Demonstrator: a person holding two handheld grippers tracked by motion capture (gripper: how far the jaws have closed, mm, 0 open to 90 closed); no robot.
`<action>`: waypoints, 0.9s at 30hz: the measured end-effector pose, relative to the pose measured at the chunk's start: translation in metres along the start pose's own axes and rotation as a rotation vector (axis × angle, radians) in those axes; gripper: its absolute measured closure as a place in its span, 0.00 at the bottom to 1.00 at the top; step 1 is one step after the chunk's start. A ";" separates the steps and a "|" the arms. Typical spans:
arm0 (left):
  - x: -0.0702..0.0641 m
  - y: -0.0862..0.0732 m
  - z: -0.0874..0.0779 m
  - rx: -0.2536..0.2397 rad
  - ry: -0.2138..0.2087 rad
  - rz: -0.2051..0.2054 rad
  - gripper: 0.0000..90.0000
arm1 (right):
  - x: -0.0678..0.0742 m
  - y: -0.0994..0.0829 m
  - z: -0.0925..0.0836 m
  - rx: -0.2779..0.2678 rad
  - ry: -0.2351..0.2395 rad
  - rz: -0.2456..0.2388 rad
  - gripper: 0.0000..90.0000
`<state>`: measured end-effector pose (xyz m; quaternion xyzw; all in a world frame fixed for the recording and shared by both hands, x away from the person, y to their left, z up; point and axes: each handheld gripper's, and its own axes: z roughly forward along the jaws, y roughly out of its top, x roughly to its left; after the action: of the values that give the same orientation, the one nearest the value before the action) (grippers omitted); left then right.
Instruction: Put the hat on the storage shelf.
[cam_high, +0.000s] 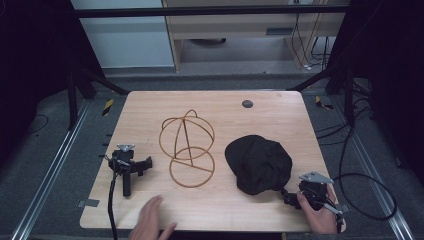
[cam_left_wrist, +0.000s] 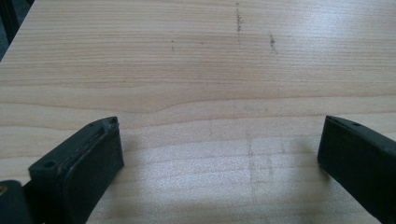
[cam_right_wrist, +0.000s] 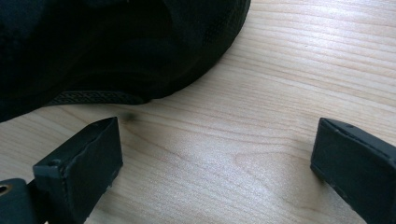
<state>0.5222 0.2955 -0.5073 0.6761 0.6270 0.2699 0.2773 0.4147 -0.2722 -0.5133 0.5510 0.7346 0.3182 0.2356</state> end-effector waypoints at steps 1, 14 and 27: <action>0.000 0.000 0.000 0.000 0.000 0.000 0.00 | 0.000 0.000 0.000 0.000 0.000 0.000 0.02; 0.000 0.000 0.000 0.000 -0.001 0.000 0.00 | 0.009 0.008 -0.035 -0.008 0.045 0.001 0.07; 0.000 0.000 0.000 0.001 0.000 -0.001 0.00 | 0.043 0.088 -0.076 -0.058 0.119 -0.119 0.11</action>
<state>0.5221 0.2954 -0.5073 0.6759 0.6274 0.2696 0.2772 0.4078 -0.2304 -0.3970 0.4796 0.7692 0.3568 0.2259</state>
